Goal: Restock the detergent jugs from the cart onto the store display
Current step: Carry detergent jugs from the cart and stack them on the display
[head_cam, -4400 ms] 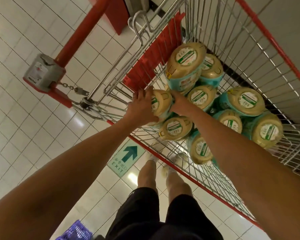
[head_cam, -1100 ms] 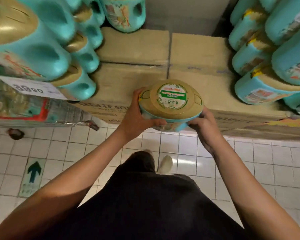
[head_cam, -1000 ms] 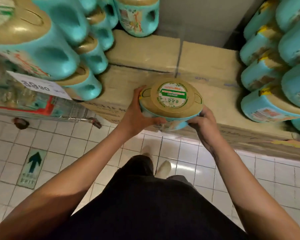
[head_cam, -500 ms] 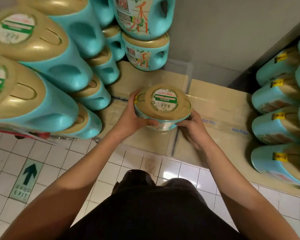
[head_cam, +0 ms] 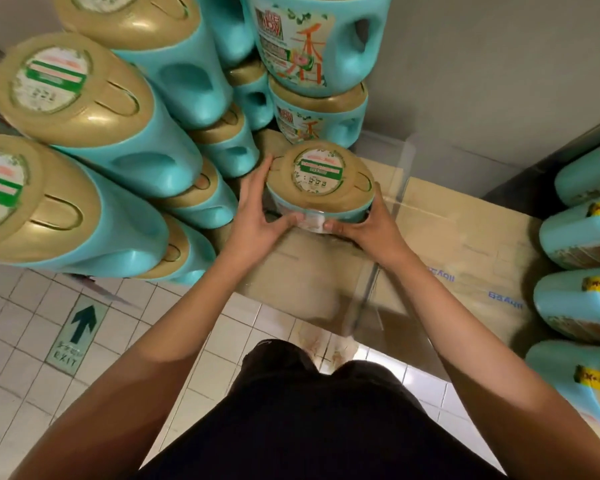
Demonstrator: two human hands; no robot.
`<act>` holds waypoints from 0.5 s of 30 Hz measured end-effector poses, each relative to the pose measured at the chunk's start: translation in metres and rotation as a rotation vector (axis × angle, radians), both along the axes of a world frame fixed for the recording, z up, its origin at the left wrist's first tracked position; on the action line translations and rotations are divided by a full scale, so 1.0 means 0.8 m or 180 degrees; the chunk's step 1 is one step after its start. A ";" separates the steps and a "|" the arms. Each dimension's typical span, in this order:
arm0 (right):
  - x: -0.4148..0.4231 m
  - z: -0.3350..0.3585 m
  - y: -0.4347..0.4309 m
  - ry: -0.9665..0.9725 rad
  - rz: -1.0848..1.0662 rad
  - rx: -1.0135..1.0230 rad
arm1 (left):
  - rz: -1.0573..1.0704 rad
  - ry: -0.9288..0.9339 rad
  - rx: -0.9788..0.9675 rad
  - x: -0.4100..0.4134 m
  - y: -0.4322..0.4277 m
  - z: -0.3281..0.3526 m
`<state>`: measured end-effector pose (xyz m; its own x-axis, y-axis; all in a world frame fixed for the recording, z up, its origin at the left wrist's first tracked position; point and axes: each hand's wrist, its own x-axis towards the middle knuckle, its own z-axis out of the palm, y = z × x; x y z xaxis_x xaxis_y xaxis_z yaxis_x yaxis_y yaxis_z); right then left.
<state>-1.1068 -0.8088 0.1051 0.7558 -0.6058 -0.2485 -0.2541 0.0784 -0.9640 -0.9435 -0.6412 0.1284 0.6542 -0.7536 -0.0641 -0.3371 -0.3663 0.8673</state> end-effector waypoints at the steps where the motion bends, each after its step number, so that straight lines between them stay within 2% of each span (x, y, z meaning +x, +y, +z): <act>1: 0.010 -0.001 -0.002 -0.0026 0.0021 -0.0035 | 0.0078 -0.0325 0.0037 -0.001 0.001 0.003; 7: 0.058 -0.002 -0.008 -0.0239 -0.0088 -0.0115 | 0.0637 -0.1170 0.0401 -0.009 -0.015 0.009; 15: 0.091 -0.004 -0.015 -0.0282 -0.0138 -0.0320 | 0.0864 -0.1111 0.0478 0.010 -0.037 0.009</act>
<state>-1.0340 -0.8206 0.1023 0.7446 -0.6569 -0.1183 -0.1661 -0.0107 -0.9860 -0.9352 -0.6707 0.1357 0.8282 -0.5515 0.0997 -0.4740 -0.5944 0.6496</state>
